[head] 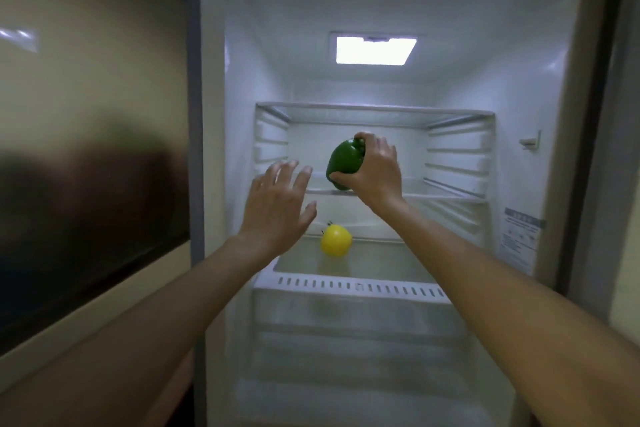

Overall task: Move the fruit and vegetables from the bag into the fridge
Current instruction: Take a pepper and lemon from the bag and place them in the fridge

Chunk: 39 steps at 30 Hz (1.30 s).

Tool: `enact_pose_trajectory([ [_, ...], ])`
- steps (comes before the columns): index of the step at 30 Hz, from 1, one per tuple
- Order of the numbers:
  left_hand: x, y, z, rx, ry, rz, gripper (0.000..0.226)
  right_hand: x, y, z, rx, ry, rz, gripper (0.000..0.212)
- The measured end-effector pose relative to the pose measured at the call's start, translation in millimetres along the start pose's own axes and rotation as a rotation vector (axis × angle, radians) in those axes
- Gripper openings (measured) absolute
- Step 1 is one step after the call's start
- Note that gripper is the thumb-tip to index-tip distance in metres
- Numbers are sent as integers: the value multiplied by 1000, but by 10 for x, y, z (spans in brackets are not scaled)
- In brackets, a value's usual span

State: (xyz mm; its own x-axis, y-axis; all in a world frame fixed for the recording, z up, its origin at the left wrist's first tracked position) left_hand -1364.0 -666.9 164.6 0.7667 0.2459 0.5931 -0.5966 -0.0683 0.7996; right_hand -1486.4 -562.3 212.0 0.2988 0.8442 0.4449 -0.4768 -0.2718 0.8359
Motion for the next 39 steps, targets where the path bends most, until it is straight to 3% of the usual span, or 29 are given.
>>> enact_pose_trajectory([
  [6, -248, 502, 231, 105, 12, 81, 58, -615, 507, -254, -141, 72, 174, 75],
  [12, -507, 771, 345, 161, -33, 65, 51, -998, 911, -420, -137, 55, 185, 94],
  [19, -651, 897, 337, 145, -83, 59, 47, -1307, 1112, -560, -192, 25, 309, 86],
  [27, -792, 941, 386, 131, -83, 114, 48, -1380, 1147, -631, -237, 123, 384, 118],
  [39, -634, 827, 334, 111, -68, 142, 47, -1276, 916, -493, -263, 118, 486, 113],
])
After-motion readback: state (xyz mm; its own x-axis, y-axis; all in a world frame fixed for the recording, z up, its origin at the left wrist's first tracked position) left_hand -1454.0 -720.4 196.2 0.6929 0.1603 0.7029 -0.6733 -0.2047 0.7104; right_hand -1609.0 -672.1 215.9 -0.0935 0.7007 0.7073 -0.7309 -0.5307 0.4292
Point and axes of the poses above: each hand's wrist, its own y-axis towards the middle knuckle, its own x-axis out of the back of the hand, z = x × y, the point moved 10 cm from there along y, towards the middle knuckle, and after that the axes turned 2 degrees about z, right-handed, at the moved point
